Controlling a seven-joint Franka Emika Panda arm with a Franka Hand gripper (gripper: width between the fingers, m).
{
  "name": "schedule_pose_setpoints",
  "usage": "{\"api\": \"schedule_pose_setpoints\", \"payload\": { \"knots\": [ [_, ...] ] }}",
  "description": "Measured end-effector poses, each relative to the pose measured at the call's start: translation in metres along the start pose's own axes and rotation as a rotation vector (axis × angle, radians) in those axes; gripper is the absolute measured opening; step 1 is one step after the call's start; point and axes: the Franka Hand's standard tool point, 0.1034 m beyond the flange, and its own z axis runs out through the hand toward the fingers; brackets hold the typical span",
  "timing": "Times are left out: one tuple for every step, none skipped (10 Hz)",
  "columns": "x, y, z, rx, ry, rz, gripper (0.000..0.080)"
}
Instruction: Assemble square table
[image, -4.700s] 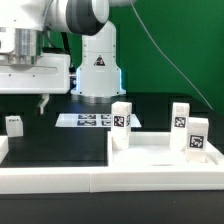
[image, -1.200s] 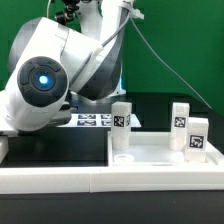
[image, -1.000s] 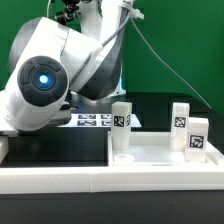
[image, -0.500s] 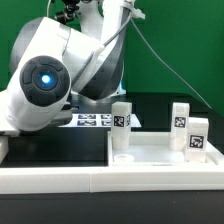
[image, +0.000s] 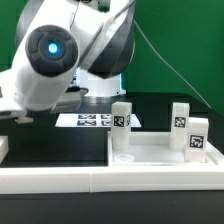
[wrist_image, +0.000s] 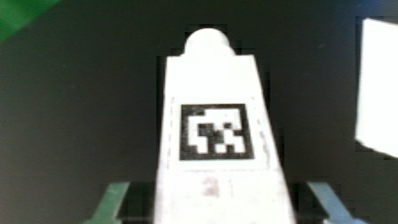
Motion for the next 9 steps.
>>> {"api": "schedule_pose_setpoints", "payload": {
  "knots": [
    [0.0,-0.003,-0.007,-0.015,0.0,0.001,0.029],
    [0.003,-0.006,-0.011,-0.029,0.015,-0.009,0.029],
    [0.005,-0.004,-0.011,-0.03,0.036,-0.008,0.029],
    [0.005,-0.004,-0.01,-0.03,0.035,-0.008,0.029],
    [0.007,-0.002,-0.011,-0.034,0.05,-0.009,0.029],
    [0.012,0.0,-0.019,-0.046,0.128,-0.005,0.029],
    [0.005,-0.007,-0.039,-0.044,0.17,0.004,0.029],
    [0.004,-0.013,-0.055,-0.037,0.212,0.014,0.029],
    [0.004,-0.019,-0.07,-0.026,0.261,0.027,0.029]
  ]
}}
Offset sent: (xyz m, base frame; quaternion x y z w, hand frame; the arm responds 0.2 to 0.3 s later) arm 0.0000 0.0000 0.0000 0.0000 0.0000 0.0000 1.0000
